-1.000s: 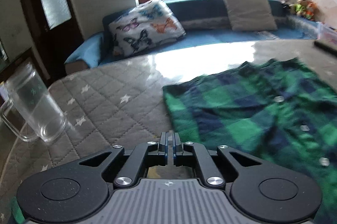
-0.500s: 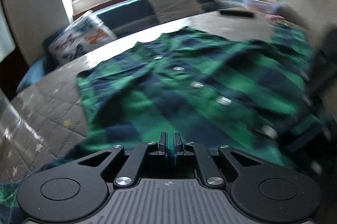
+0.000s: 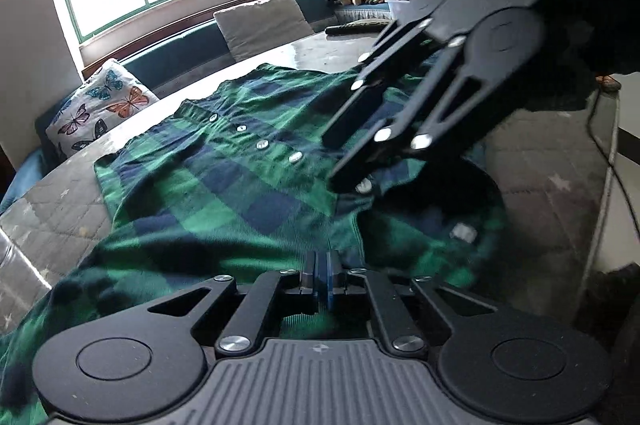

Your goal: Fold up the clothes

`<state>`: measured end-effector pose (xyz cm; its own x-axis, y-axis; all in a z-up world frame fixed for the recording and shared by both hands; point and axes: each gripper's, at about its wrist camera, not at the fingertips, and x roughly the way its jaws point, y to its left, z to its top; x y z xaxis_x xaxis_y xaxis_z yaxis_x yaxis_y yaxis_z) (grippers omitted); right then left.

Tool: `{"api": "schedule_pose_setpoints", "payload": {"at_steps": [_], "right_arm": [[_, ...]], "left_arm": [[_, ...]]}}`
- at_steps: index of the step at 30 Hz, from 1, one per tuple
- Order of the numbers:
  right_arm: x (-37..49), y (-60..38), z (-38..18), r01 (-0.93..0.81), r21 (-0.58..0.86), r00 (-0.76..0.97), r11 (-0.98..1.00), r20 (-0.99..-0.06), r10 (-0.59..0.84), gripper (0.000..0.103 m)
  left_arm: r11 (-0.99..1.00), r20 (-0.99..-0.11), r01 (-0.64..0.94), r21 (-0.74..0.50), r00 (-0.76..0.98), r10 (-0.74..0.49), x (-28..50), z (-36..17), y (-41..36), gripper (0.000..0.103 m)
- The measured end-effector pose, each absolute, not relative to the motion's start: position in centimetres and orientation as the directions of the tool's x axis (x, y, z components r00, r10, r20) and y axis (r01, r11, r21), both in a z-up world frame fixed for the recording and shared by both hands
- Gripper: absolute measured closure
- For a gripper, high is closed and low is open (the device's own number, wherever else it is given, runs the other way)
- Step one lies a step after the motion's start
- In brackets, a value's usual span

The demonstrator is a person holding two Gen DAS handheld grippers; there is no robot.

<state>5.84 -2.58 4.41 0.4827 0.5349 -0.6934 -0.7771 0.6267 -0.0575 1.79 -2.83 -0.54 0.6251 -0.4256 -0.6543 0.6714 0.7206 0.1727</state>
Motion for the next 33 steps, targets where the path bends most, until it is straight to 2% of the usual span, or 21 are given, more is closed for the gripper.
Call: {"api": "schedule_pose_setpoints", "payload": {"at_steps": [6,13,17,21,24,28,32,33], "right_arm": [[5.6,-0.4,2.8,-0.810,-0.043,0.437,0.585,-0.709,0.554,0.067],[3.7,-0.4,2.7,-0.854,-0.112,0.409,0.509,-0.748,0.522,0.067],[4.0,-0.4,3.6,-0.828,-0.092,0.442,0.553,-0.714,0.543,0.067],[4.9,0.5,3.7,-0.816,-0.043,0.442,0.577,-0.691,0.573,0.067],[4.9,1.7,2.8,-0.833,-0.027,0.407,0.553,-0.707,0.579,0.067],[4.3,2.7,2.0,-0.850,-0.043,0.389,0.525,-0.722,0.572,0.067],[4.3,3.0,1.7,-0.850,-0.024,0.379,0.527,-0.721,0.580,0.067],[4.4,3.1,1.6,-0.850,-0.021,0.378,0.526,-0.720,0.582,0.067]], "left_arm": [[0.748,-0.673,0.647,0.145,0.619,-0.405,0.8,-0.3,-0.6,0.095],[0.831,-0.687,0.545,0.114,0.647,-0.330,0.2,0.2,3.1,0.095],[0.896,-0.668,0.439,0.066,0.687,-0.287,0.5,0.9,5.8,0.091],[0.966,-0.649,0.258,0.032,0.740,-0.176,1.6,1.5,9.5,0.080],[0.997,-0.643,0.074,0.006,0.764,-0.053,2.9,1.7,13.1,0.071],[0.983,-0.654,-0.183,-0.014,0.745,0.130,5.1,1.2,18.4,0.070],[0.933,-0.656,-0.360,0.014,0.701,0.280,6.7,0.5,22.8,0.069],[0.920,-0.658,-0.391,0.008,0.691,0.299,7.1,0.3,23.7,0.065]]}}
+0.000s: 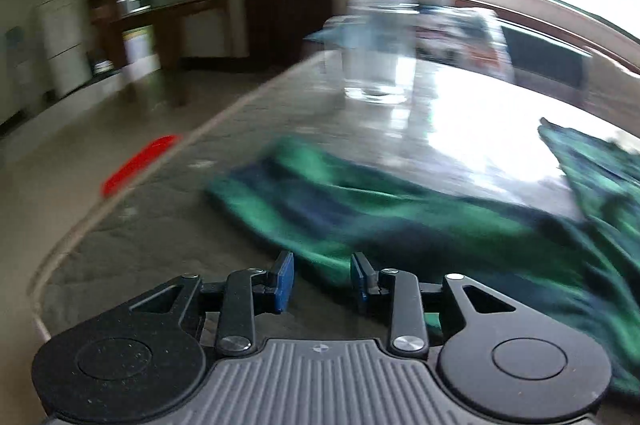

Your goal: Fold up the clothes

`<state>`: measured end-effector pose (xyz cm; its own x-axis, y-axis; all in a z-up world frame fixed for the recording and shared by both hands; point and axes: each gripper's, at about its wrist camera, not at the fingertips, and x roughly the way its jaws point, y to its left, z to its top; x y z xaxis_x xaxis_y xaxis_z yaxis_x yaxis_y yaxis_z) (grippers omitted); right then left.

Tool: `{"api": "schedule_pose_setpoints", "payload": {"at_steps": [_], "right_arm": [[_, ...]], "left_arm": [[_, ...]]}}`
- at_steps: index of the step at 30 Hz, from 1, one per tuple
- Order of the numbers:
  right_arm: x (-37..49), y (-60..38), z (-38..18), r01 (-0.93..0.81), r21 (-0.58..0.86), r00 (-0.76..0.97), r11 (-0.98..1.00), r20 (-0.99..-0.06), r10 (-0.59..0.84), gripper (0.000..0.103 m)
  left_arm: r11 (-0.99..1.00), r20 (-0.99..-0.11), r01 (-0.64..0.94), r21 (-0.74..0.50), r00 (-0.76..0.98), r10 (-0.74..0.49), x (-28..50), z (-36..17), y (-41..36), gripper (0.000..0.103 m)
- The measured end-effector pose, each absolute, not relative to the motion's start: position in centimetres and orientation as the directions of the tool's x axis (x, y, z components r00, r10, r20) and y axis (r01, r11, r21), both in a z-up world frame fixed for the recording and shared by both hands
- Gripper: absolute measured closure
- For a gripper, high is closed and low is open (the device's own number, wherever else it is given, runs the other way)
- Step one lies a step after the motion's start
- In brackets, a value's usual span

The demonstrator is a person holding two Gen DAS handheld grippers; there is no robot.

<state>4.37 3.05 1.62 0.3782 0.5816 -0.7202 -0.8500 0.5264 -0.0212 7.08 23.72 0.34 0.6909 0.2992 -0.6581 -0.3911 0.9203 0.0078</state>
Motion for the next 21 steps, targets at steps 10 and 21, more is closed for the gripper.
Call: {"api": "schedule_pose_setpoints", "payload": {"at_steps": [10,21], "right_arm": [[4.8,3.2,1.6,-0.849,-0.005,0.369,0.529,-0.722,0.585,0.063],[5.1,3.7,1.6,-0.848,0.004,0.363,0.529,-0.724,0.587,0.060]], "left_arm": [[0.846,-0.663,-0.531,-0.048,0.651,0.371,9.3,-0.3,29.5,0.059],[0.817,-0.632,-0.576,-0.031,0.645,0.431,10.9,-0.3,30.8,0.099]]}}
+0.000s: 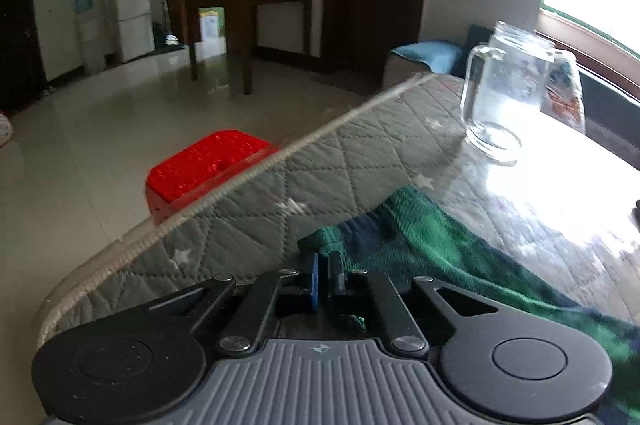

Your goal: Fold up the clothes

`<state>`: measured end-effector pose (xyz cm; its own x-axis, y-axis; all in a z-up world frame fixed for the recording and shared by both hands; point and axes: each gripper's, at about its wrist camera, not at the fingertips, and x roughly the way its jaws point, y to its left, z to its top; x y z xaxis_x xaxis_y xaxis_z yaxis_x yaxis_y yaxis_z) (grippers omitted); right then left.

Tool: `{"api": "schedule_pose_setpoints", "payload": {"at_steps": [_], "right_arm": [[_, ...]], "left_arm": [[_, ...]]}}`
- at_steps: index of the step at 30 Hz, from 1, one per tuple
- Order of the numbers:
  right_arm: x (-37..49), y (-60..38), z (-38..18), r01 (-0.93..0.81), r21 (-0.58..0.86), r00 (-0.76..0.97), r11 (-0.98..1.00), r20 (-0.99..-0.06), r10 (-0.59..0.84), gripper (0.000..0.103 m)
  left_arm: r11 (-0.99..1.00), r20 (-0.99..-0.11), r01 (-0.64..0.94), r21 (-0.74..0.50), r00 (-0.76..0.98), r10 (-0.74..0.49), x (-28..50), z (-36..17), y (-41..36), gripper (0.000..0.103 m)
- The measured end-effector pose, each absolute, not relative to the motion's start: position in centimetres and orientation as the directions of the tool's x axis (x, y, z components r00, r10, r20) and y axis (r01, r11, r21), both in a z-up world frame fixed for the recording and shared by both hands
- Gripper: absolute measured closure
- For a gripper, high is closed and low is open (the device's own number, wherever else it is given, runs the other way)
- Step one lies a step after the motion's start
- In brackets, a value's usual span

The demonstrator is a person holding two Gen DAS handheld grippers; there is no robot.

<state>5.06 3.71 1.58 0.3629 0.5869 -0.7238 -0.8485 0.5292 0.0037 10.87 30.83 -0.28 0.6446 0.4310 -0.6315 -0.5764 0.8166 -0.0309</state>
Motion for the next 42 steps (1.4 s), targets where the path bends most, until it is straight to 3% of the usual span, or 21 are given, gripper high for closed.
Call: {"api": "schedule_pose_setpoints", "payload": {"at_steps": [5,13,23,28,36,42], "right_arm": [[4.9,3.7,1.6,-0.849,0.008,0.361,0.528,-0.721,0.591,0.059],[4.9,3.7,1.7,-0.847,0.007,0.368,0.531,-0.715,0.595,0.058],[4.5,1.9,3.3,-0.819,-0.005,0.425,0.573,-0.676,0.602,0.057],[4.6,-0.9,4.0,-0.764,0.006,0.486,0.645,-0.652,0.582,0.057],[4.6,-7.0,4.5,-0.623,0.032,0.597,0.782,-0.626,0.502,0.057],[4.6,-11.6,3.7,-0.497,0.079,0.638,0.864,-0.641,0.426,0.057]], "left_arm": [[0.810,-0.586,-0.585,-0.034,0.669,0.458,10.2,0.9,29.9,0.099],[0.865,-0.469,-0.493,-0.092,0.788,0.399,7.4,6.8,26.0,0.099],[0.982,-0.290,-0.155,-0.104,0.950,0.120,5.5,14.3,13.9,0.099],[0.994,-0.249,0.047,-0.099,0.966,-0.071,5.2,15.7,7.1,0.099],[0.932,-0.291,0.330,-0.150,0.886,-0.361,6.2,14.1,-2.8,0.099],[0.835,-0.403,0.523,-0.174,0.736,-0.545,6.1,10.3,-9.3,0.095]]}}
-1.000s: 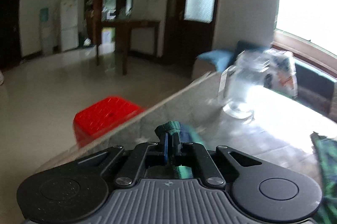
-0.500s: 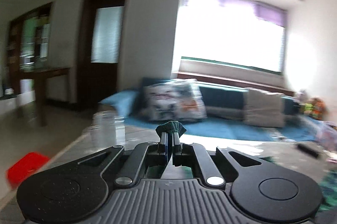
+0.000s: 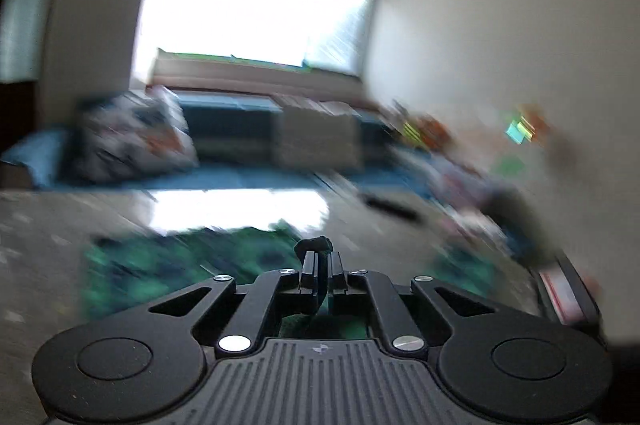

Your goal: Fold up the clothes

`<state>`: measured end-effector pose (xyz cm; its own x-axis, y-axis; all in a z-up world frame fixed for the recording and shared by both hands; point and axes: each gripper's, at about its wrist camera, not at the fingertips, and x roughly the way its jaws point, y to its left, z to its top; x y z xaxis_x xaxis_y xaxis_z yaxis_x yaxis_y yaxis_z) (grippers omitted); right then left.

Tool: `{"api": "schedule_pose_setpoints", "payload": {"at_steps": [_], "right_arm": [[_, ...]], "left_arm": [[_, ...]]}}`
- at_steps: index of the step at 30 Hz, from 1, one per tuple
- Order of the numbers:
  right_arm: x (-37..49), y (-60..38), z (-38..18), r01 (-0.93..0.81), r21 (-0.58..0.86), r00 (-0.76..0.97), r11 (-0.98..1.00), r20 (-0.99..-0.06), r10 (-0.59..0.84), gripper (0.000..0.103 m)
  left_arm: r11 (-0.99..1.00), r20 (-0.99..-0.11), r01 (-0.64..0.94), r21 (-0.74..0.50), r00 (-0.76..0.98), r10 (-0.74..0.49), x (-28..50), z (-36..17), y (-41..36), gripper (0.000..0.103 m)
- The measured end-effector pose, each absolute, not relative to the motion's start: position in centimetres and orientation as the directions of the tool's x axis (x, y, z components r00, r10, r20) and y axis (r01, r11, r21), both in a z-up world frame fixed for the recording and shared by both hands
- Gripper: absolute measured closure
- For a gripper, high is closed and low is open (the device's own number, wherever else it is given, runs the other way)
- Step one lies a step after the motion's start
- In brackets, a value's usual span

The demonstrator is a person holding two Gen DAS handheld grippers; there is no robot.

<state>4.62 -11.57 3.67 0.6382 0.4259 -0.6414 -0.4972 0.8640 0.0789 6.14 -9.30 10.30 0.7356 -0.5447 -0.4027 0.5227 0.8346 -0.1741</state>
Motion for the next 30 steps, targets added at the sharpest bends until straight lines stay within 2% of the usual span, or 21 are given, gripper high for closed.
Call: {"api": "schedule_pose_setpoints", "payload": {"at_steps": [3,5,7,13,17,21,25,30], "right_arm": [[4.7,-13.0,3.0,-0.457,0.090,0.638,0.885,-0.660,0.397,0.057],[4.8,-13.7,2.7,-0.435,0.091,0.636,0.896,-0.673,0.378,0.057],[4.6,-14.3,2.6,-0.426,0.100,0.631,0.899,-0.679,0.375,0.057],[3.8,-15.9,3.5,-0.410,0.134,0.628,0.902,-0.676,0.386,0.057],[3.4,-16.9,4.8,-0.392,0.179,0.642,0.902,-0.649,0.408,0.057],[4.0,-16.8,5.6,-0.369,0.193,0.671,0.909,-0.622,0.405,0.058],[6.1,-14.9,4.9,-0.381,0.161,0.655,0.910,-0.647,0.389,0.059],[8.9,-12.9,3.1,-0.358,0.147,0.629,0.922,-0.692,0.355,0.067]], "left_arm": [[0.800,-0.483,0.586,-0.128,0.668,-0.566,5.1,8.0,-11.5,0.095],[0.787,-0.508,0.606,-0.116,0.645,-0.571,4.1,7.3,-11.6,0.087],[0.789,-0.512,0.606,-0.101,0.648,-0.564,3.7,7.2,-10.4,0.068],[0.869,-0.507,0.495,0.014,0.752,-0.420,2.2,7.6,-3.6,0.051],[0.938,-0.547,0.333,0.099,0.805,-0.228,1.7,5.8,1.3,0.049],[0.976,-0.597,0.195,0.101,0.796,-0.097,1.0,4.2,5.7,0.048],[0.983,-0.620,0.146,0.110,0.783,-0.047,-0.1,3.6,8.0,0.046],[0.974,-0.625,0.175,0.142,0.779,-0.049,-0.9,3.2,8.4,0.038]]}}
